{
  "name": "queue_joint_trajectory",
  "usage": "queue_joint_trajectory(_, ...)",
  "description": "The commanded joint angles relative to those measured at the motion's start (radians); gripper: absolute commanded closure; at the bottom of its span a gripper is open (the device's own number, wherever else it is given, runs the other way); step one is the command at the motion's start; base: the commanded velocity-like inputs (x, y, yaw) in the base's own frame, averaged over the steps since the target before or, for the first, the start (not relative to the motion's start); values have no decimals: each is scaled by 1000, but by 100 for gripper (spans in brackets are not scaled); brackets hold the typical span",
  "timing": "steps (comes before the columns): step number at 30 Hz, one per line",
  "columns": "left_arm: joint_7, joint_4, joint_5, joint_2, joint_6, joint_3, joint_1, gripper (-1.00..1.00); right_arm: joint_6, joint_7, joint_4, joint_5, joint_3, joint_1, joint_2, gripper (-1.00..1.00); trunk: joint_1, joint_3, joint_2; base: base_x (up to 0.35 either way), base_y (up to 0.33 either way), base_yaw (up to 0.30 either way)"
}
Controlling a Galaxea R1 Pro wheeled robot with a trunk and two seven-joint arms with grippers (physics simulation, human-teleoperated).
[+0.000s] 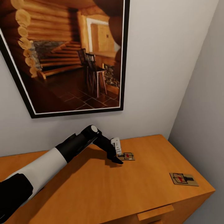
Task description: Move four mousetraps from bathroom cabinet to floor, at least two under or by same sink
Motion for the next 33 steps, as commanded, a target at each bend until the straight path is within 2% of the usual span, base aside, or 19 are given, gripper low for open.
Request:
queue_joint_trajectory(1,-2,-1,0,1,8,-1,-1,-100,-3,3,0,6,-8,0,0,100,0,-2,-1,0,0,0)
queue_joint_trajectory(33,-1,0,0,1,8,-1,-1,-100,-3,3,0,6,-8,0,0,100,0,-41,-1,0,0,0)
